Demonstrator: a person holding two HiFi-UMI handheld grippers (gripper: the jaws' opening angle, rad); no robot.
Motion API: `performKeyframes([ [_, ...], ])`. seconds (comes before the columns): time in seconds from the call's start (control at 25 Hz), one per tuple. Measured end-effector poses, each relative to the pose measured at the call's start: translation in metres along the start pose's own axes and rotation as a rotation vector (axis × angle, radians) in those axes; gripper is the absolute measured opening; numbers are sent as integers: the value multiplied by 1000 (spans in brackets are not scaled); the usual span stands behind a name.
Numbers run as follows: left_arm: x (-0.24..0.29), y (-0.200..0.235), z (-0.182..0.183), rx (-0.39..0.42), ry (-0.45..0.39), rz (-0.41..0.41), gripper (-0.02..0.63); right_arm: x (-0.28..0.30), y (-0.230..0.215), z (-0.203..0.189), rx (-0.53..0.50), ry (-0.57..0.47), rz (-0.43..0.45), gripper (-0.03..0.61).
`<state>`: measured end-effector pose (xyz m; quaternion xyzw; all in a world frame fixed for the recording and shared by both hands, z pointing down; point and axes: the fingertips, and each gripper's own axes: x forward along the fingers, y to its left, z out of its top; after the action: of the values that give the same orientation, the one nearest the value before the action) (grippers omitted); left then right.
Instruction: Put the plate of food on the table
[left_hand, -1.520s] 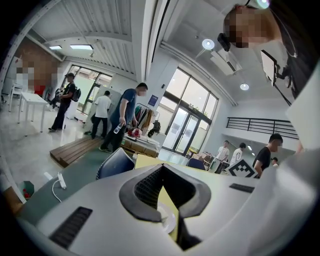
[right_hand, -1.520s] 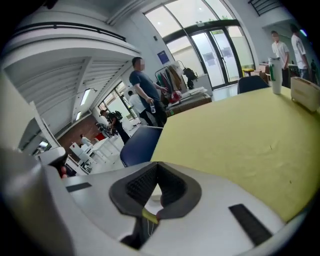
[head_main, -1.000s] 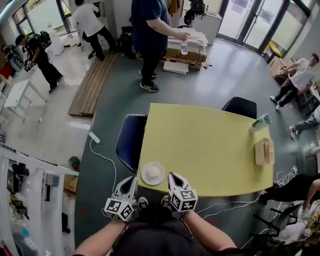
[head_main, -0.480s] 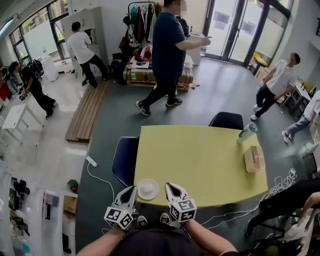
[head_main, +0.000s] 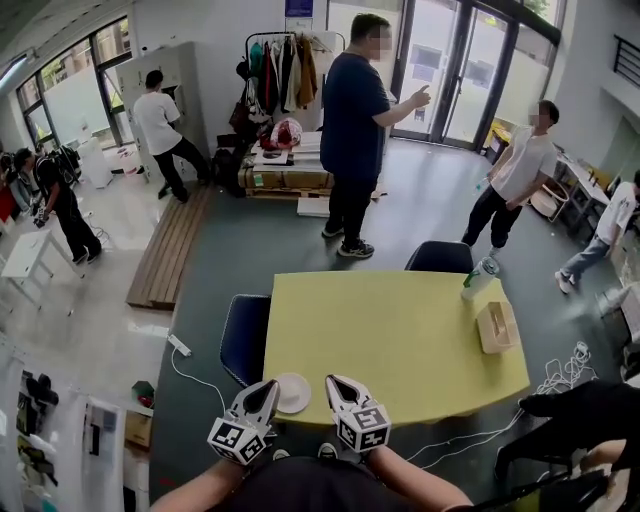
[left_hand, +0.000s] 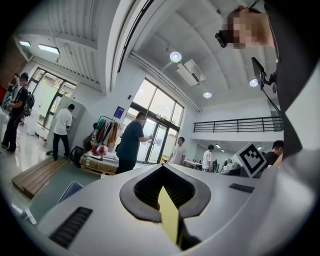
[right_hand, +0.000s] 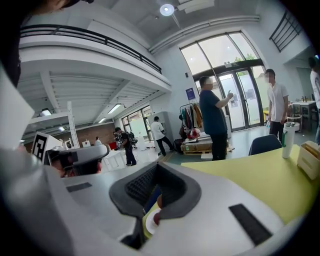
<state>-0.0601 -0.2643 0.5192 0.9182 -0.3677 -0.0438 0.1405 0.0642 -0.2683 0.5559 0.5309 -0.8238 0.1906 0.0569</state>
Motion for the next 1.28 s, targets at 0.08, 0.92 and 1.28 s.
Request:
performKeyframes([
  [0.08,0,-3,3,4,-2,-17,8,-1,4,4,-12,-9,8,12],
  [0.92,-7,-7,9,39,-22,-38,8,3,21,10,-83,-9,12,11],
  [1.28,-4,-7,8,26,-14,-19,8,2,19,11,-88,-16,11,11],
])
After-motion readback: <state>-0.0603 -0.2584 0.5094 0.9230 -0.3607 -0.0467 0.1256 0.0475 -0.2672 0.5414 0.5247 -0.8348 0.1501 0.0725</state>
